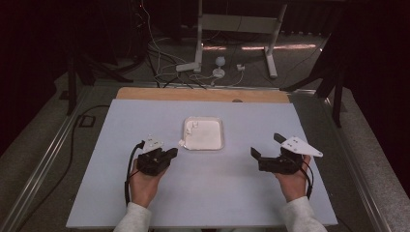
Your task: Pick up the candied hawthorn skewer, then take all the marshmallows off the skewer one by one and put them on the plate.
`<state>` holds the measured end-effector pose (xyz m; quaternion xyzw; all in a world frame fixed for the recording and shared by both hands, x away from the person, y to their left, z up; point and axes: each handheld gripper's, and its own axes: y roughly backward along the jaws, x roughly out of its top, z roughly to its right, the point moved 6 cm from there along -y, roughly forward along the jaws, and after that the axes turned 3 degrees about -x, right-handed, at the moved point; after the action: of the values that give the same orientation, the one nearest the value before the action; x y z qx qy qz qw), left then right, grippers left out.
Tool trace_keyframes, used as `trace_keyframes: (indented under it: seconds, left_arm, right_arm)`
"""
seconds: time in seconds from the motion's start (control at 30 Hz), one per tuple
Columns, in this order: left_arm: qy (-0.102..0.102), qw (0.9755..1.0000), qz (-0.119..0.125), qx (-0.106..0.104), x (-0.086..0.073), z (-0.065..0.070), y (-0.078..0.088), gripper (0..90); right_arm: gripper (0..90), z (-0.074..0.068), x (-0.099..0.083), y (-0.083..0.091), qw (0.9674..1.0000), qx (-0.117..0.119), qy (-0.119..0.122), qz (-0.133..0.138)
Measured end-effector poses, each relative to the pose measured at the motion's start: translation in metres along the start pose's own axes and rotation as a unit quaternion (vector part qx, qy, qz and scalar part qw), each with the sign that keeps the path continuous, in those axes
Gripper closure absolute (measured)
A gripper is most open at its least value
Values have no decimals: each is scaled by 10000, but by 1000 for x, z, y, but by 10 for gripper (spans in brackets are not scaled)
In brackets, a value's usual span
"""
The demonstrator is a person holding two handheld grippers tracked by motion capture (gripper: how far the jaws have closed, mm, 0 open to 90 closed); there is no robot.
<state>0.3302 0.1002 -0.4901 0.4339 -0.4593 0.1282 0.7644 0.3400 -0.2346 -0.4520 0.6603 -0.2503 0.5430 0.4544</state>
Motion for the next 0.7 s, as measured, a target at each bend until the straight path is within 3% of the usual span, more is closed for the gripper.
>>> trace_keyframes:
  seconds: [0.3,0.53,0.7]
  left_arm:
    - [19,9999,78,-66,-4,2,6,897]
    - [-83,9998,70,-137,-4,8,3,896]
    - [-116,9998,52,-170,-5,11,0,897]
  right_arm:
    - [0,-18,23,-33,9997,173,163,-62]
    - [0,-37,36,-59,9987,309,380,-143]
    - [0,-44,40,-78,9987,416,225,-175]
